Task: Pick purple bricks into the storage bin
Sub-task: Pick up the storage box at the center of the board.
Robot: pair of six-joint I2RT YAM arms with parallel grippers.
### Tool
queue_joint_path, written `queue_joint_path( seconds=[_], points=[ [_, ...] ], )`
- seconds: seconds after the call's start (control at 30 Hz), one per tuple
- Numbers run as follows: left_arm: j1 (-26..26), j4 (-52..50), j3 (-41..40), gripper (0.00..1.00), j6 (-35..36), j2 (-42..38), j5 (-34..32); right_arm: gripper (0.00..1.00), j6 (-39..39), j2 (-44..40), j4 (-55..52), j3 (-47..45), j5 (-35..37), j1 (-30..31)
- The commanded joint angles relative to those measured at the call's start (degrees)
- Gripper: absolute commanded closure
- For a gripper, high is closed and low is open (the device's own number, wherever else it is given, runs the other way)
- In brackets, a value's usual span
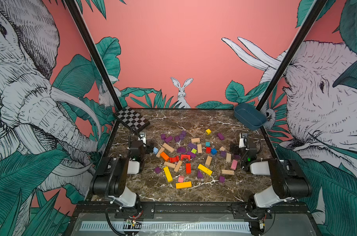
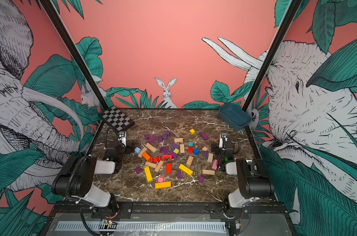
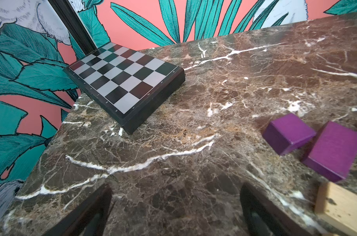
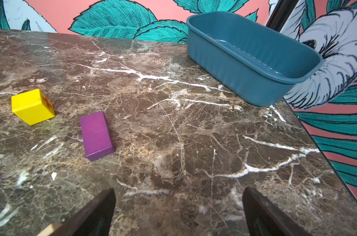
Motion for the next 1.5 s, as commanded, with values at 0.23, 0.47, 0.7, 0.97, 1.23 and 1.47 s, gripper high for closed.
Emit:
queue_joint_path(
  seconds=[0.23,0.47,0.7,0.97,1.23,1.47],
  points=[
    [0.7,0.8,1.7,0.01,0.4,0.1,1.6,0.01,-0.3,0.5,2.6,1.3,0.0,-0.4],
    [0.7,0.7,1.8,0.01,0.5,0.1,1.7,0.01,-0.1,0.5,2.5,1.4,-0.4,-0.6],
    [0.7,0.7,1.7,0.01,0.4,0.1,1.6,0.01,-0.1,0.5,2.4,1.5,-0.4,-0.6],
    [0.7,0.7,1.8,0.01,0.5,0.1,1.6,0.01,-0.1,0.5,2.5,1.4,-0.4,-0.6],
    [0.6,-2.3,2.5,0.01,2.8,-2.5,7.1,0.01,0.6,-2.9,-1.3,2.2,1.6,-0.6],
    [0.6,-20.1,5.8,0.01,2.0,-19.4,12.8,0.01,4.5,-13.9,-25.2,14.2,3.3,-2.3]
  ],
)
